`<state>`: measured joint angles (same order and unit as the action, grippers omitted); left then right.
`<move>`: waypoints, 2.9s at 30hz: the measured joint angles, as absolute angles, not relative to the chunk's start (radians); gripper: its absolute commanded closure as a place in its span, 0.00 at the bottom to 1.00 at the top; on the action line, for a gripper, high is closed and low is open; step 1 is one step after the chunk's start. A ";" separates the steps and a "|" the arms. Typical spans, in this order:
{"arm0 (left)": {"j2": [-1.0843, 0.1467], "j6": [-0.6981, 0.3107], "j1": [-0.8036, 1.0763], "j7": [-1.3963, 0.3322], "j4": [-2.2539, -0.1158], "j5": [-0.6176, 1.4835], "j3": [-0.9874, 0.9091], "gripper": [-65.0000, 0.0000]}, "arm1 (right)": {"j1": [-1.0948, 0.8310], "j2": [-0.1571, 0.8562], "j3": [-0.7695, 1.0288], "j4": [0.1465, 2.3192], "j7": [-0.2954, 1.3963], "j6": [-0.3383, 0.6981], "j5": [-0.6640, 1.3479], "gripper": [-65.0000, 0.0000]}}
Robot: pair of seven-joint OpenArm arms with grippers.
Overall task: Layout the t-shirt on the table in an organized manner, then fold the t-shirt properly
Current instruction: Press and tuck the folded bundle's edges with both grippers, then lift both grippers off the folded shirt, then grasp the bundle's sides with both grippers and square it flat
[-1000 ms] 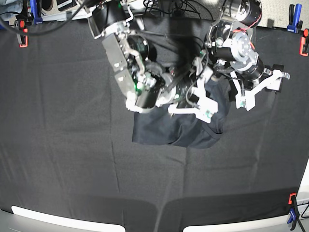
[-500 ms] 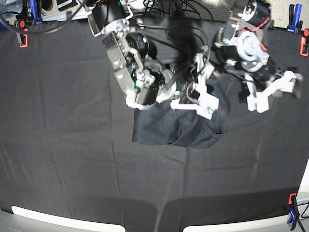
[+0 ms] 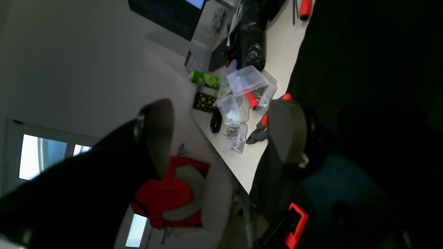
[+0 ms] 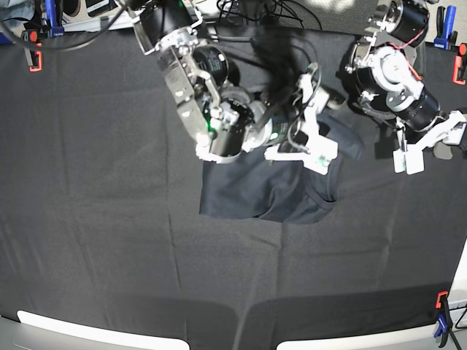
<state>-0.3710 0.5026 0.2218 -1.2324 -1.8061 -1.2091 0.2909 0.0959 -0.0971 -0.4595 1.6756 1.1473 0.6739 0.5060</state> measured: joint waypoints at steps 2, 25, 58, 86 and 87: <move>-0.371 0.504 0.221 -1.239 -1.806 -1.209 0.292 0.41 | 0.119 -0.097 -0.430 1.676 1.148 0.674 0.444 0.46; -0.369 0.509 0.223 -1.227 -1.806 -1.071 0.294 0.41 | -0.180 0.180 -0.242 2.164 1.082 0.678 0.273 0.46; -0.396 0.266 0.221 -1.025 -2.143 -0.210 0.292 0.41 | -0.002 0.169 -0.156 1.998 1.009 0.561 0.219 0.46; -0.177 -0.072 0.334 -0.833 -1.888 0.267 0.295 0.41 | 0.574 -0.016 -0.037 1.024 0.908 0.558 0.171 0.46; -0.177 -0.072 0.334 -0.831 -1.888 0.231 0.295 0.41 | 0.559 -0.017 -0.037 1.015 0.908 0.557 0.177 0.46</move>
